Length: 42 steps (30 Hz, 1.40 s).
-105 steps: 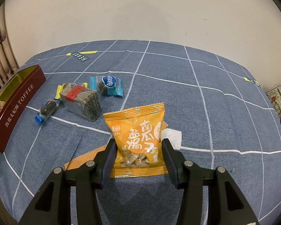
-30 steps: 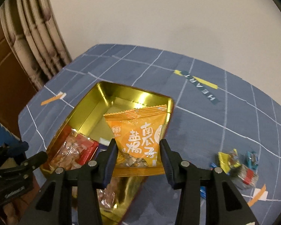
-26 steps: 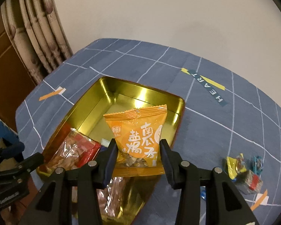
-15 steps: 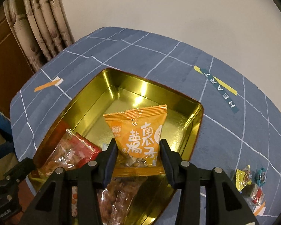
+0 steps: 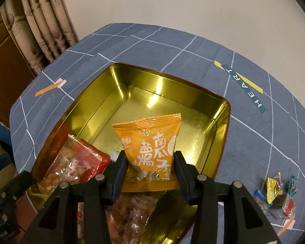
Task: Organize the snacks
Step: 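Carry the orange snack bag into the tin and open the right gripper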
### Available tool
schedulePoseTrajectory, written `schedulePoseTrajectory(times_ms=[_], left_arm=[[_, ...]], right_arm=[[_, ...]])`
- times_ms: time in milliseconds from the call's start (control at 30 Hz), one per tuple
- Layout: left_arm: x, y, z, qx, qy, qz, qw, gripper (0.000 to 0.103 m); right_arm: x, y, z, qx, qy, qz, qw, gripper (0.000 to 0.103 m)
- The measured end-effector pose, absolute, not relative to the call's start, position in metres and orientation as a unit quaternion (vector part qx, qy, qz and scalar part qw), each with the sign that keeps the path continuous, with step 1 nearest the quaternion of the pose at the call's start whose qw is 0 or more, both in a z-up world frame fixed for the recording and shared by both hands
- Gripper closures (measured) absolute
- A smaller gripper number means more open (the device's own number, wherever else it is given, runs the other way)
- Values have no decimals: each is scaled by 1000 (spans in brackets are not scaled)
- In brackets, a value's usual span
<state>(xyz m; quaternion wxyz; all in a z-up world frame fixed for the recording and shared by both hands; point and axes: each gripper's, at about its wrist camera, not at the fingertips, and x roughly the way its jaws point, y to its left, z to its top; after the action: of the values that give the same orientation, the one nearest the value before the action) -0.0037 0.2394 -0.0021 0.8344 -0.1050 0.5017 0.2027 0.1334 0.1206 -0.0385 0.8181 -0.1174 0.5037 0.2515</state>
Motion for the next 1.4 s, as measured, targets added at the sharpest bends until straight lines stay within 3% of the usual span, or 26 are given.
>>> schedulePoseTrajectory(times_ms=[1400], left_arm=[[-2,235,2,-81,495,201,841,34]], right_arm=[[107,85,-3,-79,474,276,832,51]])
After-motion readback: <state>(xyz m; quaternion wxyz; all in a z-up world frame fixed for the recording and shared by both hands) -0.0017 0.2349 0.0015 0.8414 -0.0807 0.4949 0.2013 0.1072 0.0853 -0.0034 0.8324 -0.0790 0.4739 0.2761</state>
